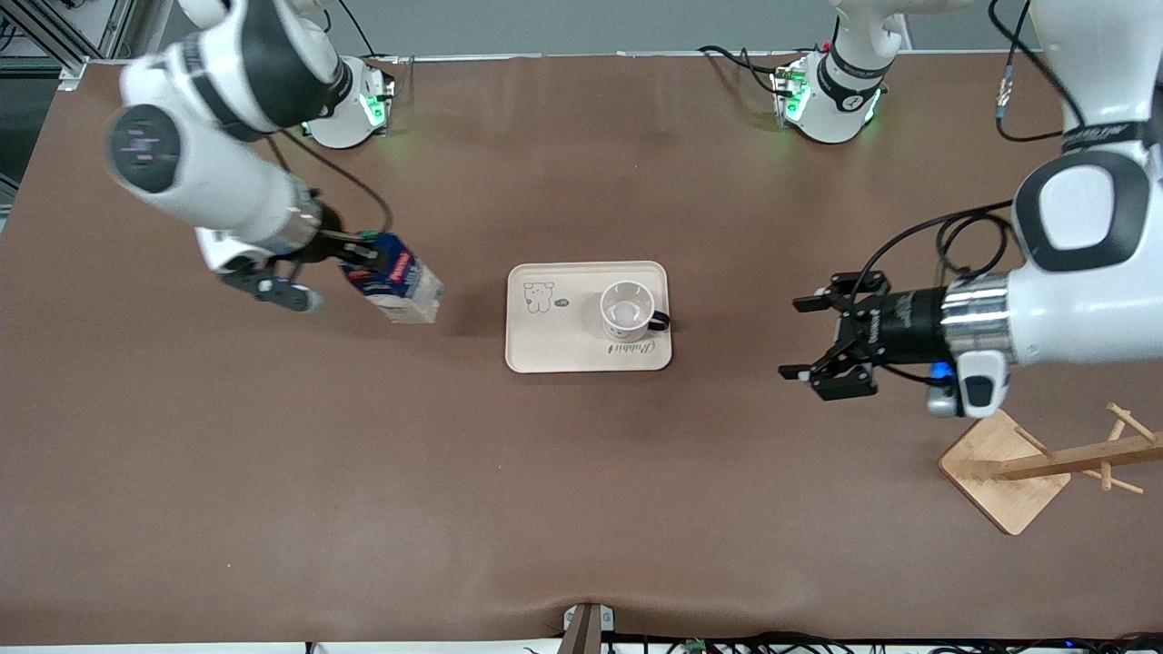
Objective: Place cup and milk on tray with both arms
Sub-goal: 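Carry the milk carton to the tray while the left gripper withdraws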
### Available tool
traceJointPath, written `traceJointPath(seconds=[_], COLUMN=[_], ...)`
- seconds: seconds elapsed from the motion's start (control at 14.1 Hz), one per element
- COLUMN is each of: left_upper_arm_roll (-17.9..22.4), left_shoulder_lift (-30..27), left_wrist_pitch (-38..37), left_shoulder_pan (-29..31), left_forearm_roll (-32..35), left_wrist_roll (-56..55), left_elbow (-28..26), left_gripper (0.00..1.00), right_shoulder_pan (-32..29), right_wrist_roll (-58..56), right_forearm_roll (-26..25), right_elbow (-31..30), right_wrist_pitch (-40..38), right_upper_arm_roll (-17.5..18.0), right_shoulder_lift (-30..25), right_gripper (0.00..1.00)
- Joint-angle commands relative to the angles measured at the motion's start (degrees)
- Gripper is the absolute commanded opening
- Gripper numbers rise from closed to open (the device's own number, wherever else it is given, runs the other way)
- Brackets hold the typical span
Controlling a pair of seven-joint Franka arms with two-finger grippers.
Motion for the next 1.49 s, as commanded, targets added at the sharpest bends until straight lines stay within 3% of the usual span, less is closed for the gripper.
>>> traceJointPath(seconds=[0.0,0.14,0.28,0.57,0.85,0.99,1.42], left_upper_arm_roll=[-0.5,-0.6,-0.6,-0.3,-0.1,-0.3,-0.2], left_shoulder_lift=[-4.7,-6.7,-7.3,-7.7,-7.8,-7.8,-7.9], left_wrist_pitch=[-0.6,-1.8,-4.8,-11.4,-14.5,-16.1,-16.0], left_shoulder_pan=[0.8,0.3,0.2,0.6,0.3,0.2,0.6], left_forearm_roll=[9.0,15.8,20.4,30.3,35.9,36.9,36.9], left_wrist_roll=[3.5,10.6,14.7,27.8,29.9,30.2,35.9], left_elbow=[-1.0,-1.0,-0.1,1.4,1.4,1.5,1.8], left_gripper=[1.00,1.00,1.00,1.00,1.00,1.00,1.00], right_shoulder_pan=[3.6,5.1,6.6,8.3,13.3,14.6,15.0], right_wrist_roll=[5.1,5.7,5.5,6.2,12.1,14.3,15.0], right_forearm_roll=[2.4,9.7,9.9,6.1,0.8,-3.4,-3.0], right_elbow=[4.9,5.1,6.0,8.6,14.5,15.1,15.1], right_wrist_pitch=[-0.2,3.0,3.8,3.8,3.9,4.0,6.7], right_upper_arm_roll=[-0.9,-1.0,-1.1,-1.1,-1.1,-1.0,-0.9], right_shoulder_lift=[5.5,7.2,8.3,10.8,17.8,19.0,20.9], right_gripper=[0.00,0.00,0.00,0.00,0.00,0.00,0.00])
